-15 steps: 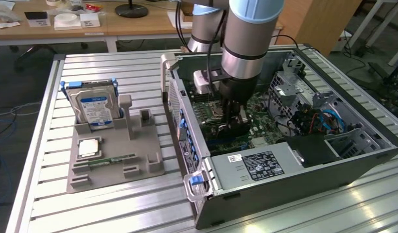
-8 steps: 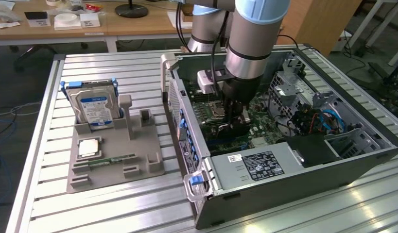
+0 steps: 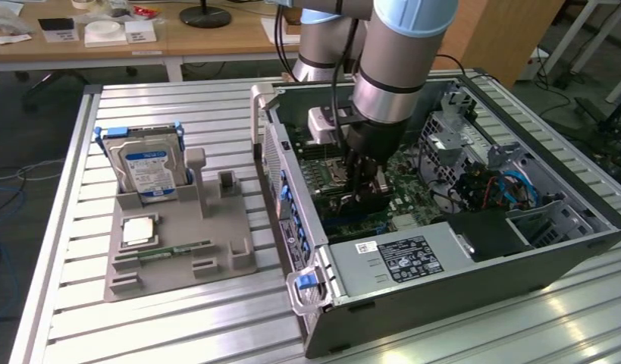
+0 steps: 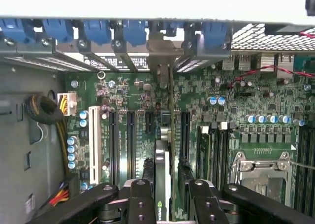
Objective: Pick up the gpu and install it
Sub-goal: 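Insert the gpu into the slot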
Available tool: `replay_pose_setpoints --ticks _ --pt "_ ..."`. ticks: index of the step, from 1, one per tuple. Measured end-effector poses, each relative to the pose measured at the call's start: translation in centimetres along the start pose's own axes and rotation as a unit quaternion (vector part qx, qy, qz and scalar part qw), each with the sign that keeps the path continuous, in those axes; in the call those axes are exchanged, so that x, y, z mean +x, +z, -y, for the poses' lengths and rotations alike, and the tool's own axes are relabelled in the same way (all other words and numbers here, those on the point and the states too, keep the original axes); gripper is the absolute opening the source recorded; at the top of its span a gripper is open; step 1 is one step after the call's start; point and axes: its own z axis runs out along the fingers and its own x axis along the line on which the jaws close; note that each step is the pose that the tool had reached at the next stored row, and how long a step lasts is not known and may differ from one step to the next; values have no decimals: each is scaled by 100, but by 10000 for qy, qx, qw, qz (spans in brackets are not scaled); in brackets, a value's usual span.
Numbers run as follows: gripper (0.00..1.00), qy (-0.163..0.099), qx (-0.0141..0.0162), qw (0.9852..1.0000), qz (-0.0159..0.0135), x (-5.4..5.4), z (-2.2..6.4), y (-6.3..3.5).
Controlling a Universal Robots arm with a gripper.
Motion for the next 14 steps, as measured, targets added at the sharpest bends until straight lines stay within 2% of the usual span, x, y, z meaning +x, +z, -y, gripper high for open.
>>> replay_pose_setpoints --ticks 5,14 --pt "33 2 -82 10000 -1 0 46 1" --pt "33 2 -88 10000 0 -1 83 1"
